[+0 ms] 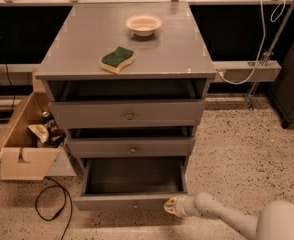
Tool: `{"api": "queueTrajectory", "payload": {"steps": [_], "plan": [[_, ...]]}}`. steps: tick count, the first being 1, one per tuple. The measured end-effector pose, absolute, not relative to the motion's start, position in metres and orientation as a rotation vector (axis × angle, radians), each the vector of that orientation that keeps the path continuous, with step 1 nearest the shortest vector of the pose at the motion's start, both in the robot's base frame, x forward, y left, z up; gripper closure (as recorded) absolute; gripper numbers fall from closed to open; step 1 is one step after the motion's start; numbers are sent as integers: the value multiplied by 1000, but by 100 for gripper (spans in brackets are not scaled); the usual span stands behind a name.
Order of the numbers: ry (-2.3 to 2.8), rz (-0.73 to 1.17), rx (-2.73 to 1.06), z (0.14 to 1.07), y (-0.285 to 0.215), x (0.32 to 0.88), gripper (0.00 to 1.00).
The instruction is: Close bottom drawer
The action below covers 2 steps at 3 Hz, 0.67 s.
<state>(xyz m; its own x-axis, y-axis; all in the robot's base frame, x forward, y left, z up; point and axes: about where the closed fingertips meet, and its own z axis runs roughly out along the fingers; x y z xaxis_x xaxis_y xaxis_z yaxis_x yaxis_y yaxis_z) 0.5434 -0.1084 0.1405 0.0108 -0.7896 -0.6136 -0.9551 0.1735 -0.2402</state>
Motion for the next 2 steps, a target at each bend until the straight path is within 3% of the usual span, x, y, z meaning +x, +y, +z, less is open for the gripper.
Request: {"api": "queueTrajectory", "payload": {"steps": [2], "plan": [[1845, 294, -1442, 133, -119, 571, 100]]}}
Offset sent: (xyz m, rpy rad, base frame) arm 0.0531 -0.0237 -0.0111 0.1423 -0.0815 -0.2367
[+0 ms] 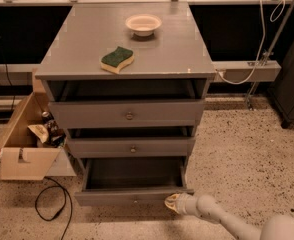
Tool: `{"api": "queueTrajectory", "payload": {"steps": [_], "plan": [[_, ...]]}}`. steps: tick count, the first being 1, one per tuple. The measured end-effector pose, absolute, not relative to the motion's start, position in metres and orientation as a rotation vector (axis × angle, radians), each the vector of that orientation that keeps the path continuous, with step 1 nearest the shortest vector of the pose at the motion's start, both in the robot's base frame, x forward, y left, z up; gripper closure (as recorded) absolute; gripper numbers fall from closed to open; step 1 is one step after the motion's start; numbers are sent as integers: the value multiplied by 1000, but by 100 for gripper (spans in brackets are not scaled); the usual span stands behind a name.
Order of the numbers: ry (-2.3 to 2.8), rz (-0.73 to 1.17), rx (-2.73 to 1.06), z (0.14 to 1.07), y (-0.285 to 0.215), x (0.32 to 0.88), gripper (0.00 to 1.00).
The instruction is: Close bottom drawer
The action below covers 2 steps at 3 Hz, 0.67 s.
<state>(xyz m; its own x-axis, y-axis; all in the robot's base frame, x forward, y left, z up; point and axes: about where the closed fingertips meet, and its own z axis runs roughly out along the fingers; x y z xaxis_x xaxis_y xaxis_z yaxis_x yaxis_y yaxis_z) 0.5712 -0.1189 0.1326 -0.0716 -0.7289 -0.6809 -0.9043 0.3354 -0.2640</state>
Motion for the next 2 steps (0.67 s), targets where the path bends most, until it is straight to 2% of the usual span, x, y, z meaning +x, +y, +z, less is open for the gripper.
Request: {"api": "queueTrajectory", "payload": {"steps": [2], "plan": [[1828, 305, -1391, 131, -116, 589, 100]]}}
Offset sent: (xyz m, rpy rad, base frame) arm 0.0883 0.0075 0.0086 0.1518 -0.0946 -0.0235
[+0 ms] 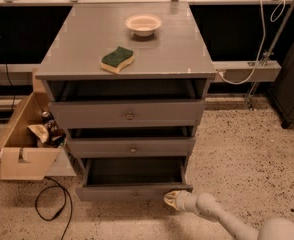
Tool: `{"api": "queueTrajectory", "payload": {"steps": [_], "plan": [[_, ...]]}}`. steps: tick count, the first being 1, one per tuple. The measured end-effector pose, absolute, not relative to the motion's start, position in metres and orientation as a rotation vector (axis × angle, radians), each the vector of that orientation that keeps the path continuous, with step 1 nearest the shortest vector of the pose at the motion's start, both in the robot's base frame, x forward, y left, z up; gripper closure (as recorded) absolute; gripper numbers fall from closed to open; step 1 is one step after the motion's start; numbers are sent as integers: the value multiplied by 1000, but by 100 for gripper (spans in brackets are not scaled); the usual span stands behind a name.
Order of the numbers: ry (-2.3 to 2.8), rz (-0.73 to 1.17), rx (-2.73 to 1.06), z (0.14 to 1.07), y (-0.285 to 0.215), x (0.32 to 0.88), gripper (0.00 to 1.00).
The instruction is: Close bottom drawer
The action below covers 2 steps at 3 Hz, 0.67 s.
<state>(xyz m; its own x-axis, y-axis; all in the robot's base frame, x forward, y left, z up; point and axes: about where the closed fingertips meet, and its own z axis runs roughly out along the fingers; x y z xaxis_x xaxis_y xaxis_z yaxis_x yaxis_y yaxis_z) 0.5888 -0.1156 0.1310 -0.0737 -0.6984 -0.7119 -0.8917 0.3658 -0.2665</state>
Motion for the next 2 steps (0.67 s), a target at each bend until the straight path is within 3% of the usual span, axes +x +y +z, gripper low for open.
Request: {"api": "queueTrajectory", "payload": {"steps": [2], "plan": [[1782, 316, -1391, 138, -108, 609, 100]]}}
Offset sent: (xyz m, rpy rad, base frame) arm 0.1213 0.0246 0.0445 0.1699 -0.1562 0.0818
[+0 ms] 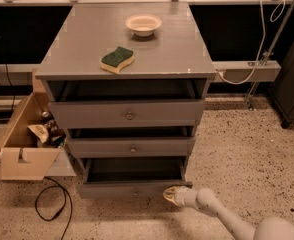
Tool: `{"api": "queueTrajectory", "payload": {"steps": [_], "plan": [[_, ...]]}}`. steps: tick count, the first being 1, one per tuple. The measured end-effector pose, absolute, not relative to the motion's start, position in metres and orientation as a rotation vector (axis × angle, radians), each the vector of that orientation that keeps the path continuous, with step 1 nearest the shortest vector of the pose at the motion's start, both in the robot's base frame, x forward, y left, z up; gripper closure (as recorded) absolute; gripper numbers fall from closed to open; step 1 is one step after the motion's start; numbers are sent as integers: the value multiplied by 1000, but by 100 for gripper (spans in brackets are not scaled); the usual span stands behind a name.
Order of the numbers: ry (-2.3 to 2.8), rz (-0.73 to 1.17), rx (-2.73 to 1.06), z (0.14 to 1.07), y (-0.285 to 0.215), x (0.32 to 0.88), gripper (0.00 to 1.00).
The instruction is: Close bottom drawer
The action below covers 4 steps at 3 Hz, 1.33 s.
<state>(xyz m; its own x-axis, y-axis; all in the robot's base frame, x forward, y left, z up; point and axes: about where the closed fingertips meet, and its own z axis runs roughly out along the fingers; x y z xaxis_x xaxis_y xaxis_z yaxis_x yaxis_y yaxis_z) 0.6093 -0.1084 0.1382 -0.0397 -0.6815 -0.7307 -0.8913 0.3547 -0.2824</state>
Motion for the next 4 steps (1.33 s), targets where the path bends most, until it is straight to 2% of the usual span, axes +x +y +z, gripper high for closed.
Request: {"api": "queueTrajectory", "payload": {"steps": [3, 4], "plan": [[1642, 368, -1606, 151, -69, 663, 100], [1642, 368, -1606, 151, -69, 663, 100]]}}
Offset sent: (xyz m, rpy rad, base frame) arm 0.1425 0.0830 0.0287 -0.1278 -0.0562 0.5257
